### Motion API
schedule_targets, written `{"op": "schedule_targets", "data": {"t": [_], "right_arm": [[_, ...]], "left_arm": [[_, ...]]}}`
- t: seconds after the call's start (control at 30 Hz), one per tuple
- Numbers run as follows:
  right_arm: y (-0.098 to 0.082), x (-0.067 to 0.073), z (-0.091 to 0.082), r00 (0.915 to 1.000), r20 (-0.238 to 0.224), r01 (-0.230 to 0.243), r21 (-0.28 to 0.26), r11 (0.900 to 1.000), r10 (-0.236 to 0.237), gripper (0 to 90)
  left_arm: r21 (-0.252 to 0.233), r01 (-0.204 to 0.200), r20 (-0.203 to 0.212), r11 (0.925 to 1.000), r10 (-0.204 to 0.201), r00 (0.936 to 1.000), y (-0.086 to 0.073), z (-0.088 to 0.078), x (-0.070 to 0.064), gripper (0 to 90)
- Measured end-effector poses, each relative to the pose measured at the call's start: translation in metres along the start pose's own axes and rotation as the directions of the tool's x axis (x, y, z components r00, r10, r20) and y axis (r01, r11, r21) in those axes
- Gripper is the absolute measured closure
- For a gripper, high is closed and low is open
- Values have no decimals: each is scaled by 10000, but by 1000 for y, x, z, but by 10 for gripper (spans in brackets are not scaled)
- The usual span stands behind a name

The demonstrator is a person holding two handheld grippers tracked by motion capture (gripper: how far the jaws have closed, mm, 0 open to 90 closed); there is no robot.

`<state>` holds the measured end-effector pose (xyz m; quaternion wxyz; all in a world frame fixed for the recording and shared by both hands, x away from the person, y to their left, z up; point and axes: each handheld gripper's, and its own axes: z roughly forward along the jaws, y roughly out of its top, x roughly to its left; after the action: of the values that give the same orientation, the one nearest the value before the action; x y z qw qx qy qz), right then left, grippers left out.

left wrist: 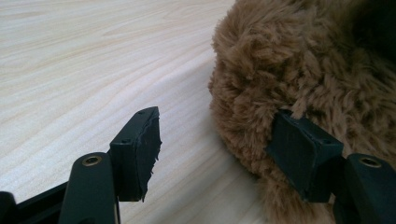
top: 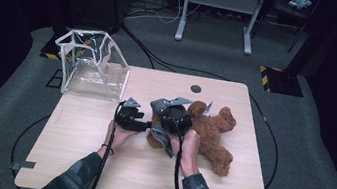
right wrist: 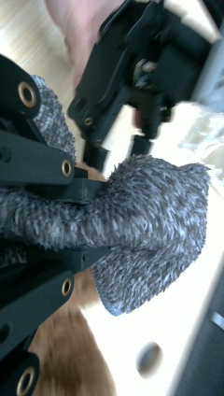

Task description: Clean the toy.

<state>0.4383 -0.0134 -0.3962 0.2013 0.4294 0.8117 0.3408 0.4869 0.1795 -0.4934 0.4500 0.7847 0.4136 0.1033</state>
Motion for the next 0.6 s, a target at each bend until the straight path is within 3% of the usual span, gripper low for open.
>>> {"op": "schedule_targets", "data": {"t": [0.1, 0.27, 0.3, 0.4, 0.6], "right_arm": [[-15, 8, 16, 9996, -282, -12, 363, 9993, 23, 754], [-35, 20, 21, 9968, -790, -60, 586, 9983, 106, 755], [-39, 21, 23, 9963, -860, 109, 614, 9981, -56, 755], [-54, 25, 31, 9932, -1132, -163, 939, 9954, 269, 756], [-84, 29, 54, 9873, -1505, -200, 1959, 9804, 503, 755]], "left_arm": [[98, -101, -9, 9999, 101, 9999, 0, 0, 1, 338], [66, -74, -43, 10000, 74, 10000, -1, 0, 0, 341], [27, -65, -60, 10000, 65, 10000, -1, 0, 0, 342], [45, 44, -48, 10000, -43, 10000, -2, 1, -1, 345], [-14, -35, -58, 10000, 35, 10000, -1, 1, 0, 344]]}}
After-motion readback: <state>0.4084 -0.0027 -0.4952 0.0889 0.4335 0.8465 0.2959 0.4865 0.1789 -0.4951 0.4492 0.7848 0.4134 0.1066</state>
